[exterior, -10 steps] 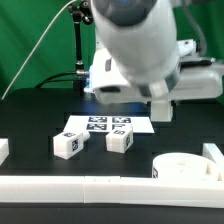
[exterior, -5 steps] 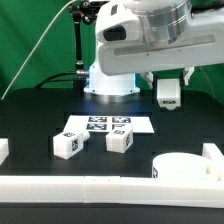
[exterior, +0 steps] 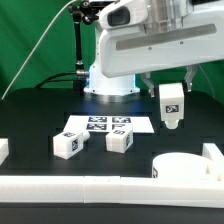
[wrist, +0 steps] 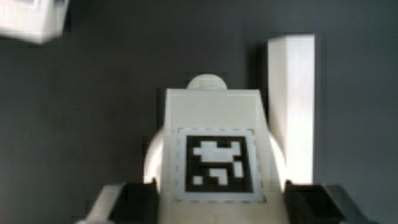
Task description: Assemble stool
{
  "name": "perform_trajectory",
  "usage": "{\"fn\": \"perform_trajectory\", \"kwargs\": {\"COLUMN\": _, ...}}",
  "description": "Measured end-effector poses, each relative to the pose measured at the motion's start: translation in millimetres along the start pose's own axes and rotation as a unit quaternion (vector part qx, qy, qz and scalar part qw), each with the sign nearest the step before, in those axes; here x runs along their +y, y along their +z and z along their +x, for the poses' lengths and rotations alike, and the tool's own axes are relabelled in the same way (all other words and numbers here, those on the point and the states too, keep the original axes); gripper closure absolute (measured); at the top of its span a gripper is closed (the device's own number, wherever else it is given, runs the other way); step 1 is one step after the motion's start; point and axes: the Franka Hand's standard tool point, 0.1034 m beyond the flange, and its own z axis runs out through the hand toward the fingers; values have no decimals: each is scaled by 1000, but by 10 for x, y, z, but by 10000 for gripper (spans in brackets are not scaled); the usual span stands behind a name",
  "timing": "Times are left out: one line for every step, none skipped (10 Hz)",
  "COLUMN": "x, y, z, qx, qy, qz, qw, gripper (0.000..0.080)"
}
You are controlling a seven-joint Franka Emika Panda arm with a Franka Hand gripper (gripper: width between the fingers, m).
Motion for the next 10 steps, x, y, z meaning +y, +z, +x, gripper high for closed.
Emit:
{"fn": "perform_trajectory", "kwargs": {"x": -17, "y": -46, "z": 60, "qx": 19, "qy": 0, "qz": 0, "qw": 1000, "gripper": 462}}
{"fn": "perform_trajectory", "kwargs": {"x": 2, "y": -42, "z": 140, "qx": 73, "qy": 1, "qz": -5, "qw": 997, "gripper": 462}}
{"fn": "perform_trajectory", "kwargs": {"x": 22, "y": -16, "z": 119, "qx": 106, "qy": 0, "qz": -10, "qw": 994, "gripper": 462}}
{"fn": "perform_trajectory", "kwargs": {"x": 25, "y": -7, "z": 144, "qx": 138, "qy": -13, "qz": -18, "qw": 990, "gripper": 462}}
{"fn": "perform_trajectory", "kwargs": {"x": 36, "y": 79, "z": 98, "qx": 178, "qy": -48, "qz": -34, "qw": 982, "gripper": 462}}
{"fn": "perform_trajectory", "kwargs": {"x": 55, "y": 140, "z": 72, "qx": 172, "qy": -66, "qz": -38, "qw": 982, "gripper": 462}}
{"fn": "perform_trajectory", "kwargs": {"x": 22, "y": 118, "z": 173, "qx": 174, "qy": -89, "qz": -44, "qw": 980, "gripper": 462}}
{"fn": "perform_trajectory", "kwargs": {"x": -31, "y": 97, "z": 255, "qx": 178, "qy": -110, "qz": -48, "qw": 977, "gripper": 462}}
{"fn": "perform_trajectory", "kwargs": {"x": -58, "y": 73, "z": 282, "qx": 181, "qy": -114, "qz": -48, "qw": 976, "gripper": 462}}
{"fn": "perform_trajectory", "kwargs": {"x": -49, "y": 85, "z": 276, "qx": 180, "qy": -112, "qz": -48, "qw": 976, "gripper": 462}}
